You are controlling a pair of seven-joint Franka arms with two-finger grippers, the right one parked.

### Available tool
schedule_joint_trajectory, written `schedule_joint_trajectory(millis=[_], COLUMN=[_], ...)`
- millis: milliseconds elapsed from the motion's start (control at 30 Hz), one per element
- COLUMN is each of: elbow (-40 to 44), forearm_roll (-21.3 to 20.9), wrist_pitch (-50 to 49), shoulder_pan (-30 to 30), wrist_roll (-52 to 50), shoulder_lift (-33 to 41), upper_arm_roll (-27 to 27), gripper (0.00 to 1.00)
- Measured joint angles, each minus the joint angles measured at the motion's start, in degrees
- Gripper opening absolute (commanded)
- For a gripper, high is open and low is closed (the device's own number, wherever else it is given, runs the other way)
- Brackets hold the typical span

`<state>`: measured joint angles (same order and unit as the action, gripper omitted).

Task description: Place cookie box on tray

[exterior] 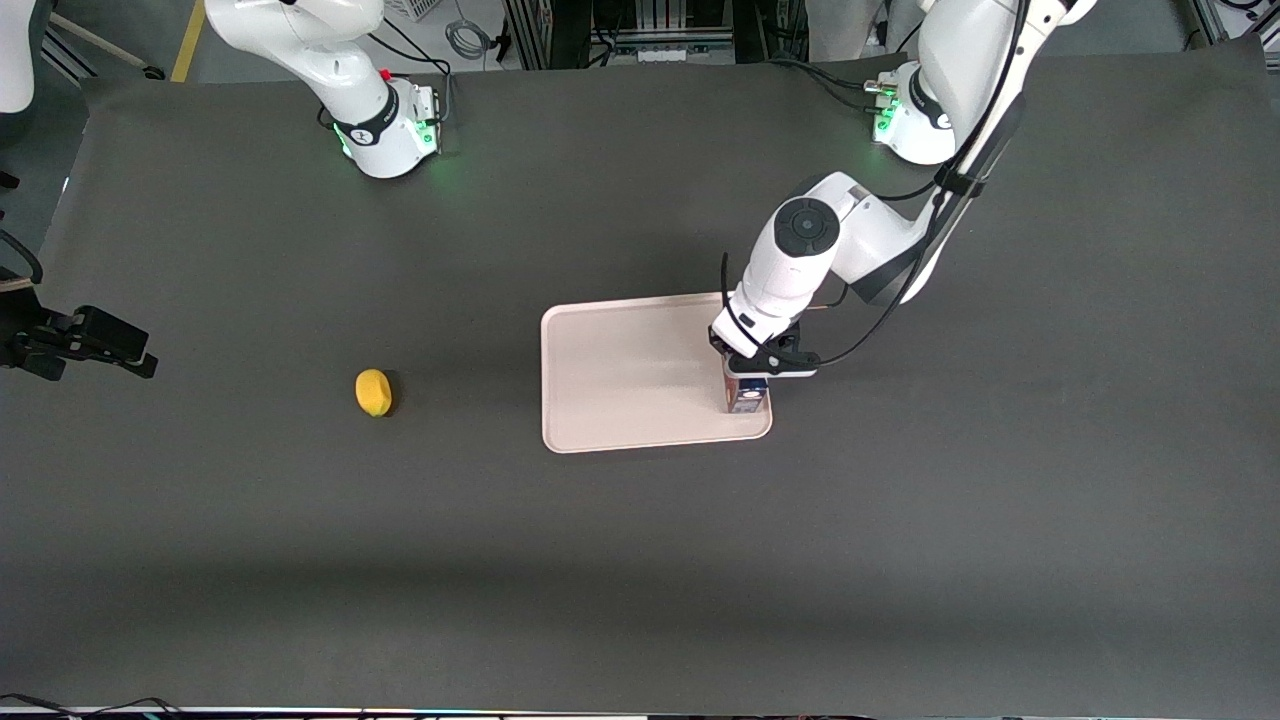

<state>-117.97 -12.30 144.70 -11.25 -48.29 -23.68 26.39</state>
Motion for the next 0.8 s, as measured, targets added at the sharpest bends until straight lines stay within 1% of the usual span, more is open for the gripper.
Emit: schedule_joint_trajectory(millis=[67, 167, 200, 267, 333, 367, 400, 467, 500, 800], elbow=[0.0, 0.1, 0.1, 0.2, 0.3, 0.3, 0.3, 0.4, 0.5, 0.8], forearm_roll=[-1.0, -1.8, -1.9, -1.9, -2.0, -2.0, -2.1, -2.1, -2.1, -2.2], wrist_pitch=[0.6, 1.2, 1.2, 1.3, 1.3, 1.3, 1.3, 1.3, 1.3, 1.3], shoulder_pan=[-0.3, -0.6, -0.7, -0.7, -0.8, -0.9, -1.0, -1.1, -1.2, -1.3], wrist_roll=[-0.6, -1.4, -1.5, -1.8, -1.9, -2.0, -2.0, -2.2, -2.2, -2.3], shoulder_lift=[-0.6, -1.2, -1.3, -1.3, -1.3, -1.3, -1.3, -1.3, -1.3, -1.3], upper_arm_roll=[-0.6, -1.0, -1.1, -1.1, -1.1, -1.1, -1.1, -1.1, -1.1, -1.1], gripper=[0.21, 0.28, 0.34, 0.53, 0.64, 0.72, 0.83, 0.98, 1.00, 1.00])
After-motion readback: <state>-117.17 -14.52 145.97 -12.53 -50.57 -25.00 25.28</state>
